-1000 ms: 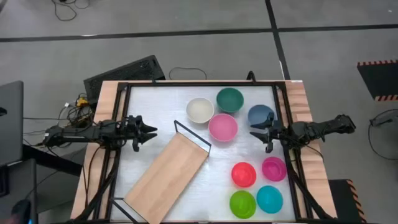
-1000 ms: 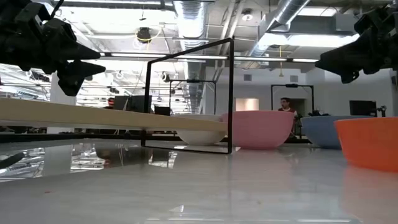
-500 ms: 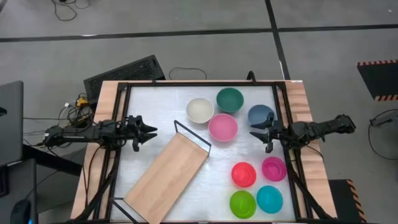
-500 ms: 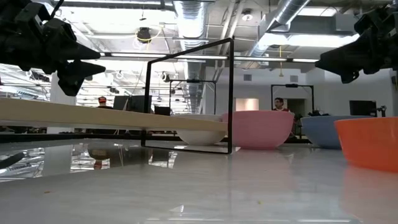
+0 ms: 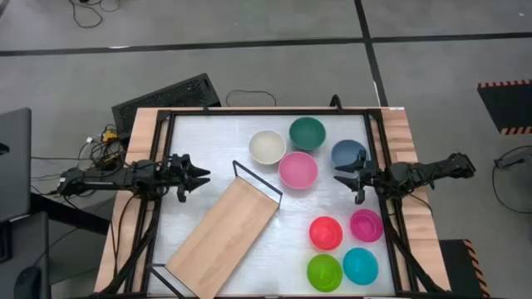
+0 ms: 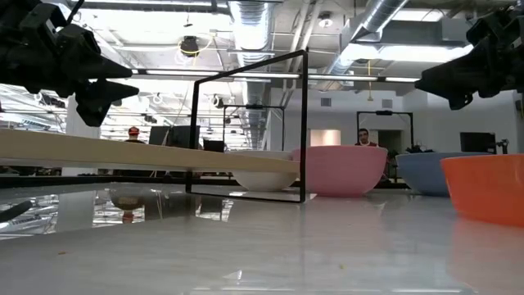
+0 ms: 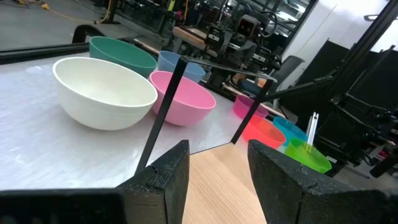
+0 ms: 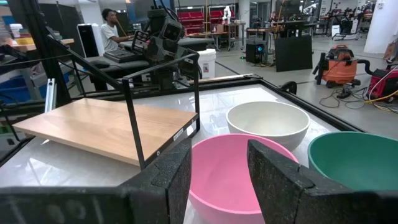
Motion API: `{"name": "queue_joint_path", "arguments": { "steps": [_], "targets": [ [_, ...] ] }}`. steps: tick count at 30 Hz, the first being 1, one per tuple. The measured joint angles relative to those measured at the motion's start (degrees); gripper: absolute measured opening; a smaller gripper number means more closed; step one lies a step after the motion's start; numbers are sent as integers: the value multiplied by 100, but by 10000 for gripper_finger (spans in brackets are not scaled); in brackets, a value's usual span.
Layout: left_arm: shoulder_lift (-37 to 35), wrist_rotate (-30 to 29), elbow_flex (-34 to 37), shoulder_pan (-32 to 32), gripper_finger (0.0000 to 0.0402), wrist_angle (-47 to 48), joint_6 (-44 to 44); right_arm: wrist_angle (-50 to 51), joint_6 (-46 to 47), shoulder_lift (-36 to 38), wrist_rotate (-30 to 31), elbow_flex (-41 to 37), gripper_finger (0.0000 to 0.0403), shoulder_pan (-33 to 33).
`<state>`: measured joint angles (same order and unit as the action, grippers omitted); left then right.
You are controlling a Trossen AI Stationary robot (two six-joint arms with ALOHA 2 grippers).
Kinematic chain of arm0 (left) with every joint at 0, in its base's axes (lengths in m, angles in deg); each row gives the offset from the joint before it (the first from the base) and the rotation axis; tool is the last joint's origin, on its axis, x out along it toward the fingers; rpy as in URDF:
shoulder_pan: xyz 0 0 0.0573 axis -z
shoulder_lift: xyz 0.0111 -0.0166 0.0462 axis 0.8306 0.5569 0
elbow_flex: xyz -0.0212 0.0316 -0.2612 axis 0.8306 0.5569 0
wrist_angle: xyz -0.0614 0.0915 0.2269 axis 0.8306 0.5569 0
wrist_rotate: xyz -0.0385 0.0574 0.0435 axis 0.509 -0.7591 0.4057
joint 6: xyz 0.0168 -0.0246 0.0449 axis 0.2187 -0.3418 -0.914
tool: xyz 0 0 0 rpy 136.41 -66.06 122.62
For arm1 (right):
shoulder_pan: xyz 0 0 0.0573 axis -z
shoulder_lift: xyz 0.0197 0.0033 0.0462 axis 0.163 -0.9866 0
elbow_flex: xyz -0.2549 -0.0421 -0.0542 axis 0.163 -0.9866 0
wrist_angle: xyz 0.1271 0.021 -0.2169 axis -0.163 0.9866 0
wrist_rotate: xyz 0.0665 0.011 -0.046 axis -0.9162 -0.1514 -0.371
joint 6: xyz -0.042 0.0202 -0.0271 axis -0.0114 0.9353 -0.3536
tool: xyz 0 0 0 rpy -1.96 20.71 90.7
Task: Place and stack bowls onto a shelf
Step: Put the big blue bowl on the shelf
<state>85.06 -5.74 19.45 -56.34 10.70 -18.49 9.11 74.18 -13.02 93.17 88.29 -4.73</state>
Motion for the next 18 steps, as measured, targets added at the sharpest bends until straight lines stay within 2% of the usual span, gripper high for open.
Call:
{"name": "queue_joint_path", "arguments": {
  "steps": [8,18],
  "targets": [
    [0,-157,0,0,148,-31,-13,0,0,0,1,0,180,0],
    [0,-176,0,0,148,-33,449,2,0,0,1,-2,180,0]
  ]
}}
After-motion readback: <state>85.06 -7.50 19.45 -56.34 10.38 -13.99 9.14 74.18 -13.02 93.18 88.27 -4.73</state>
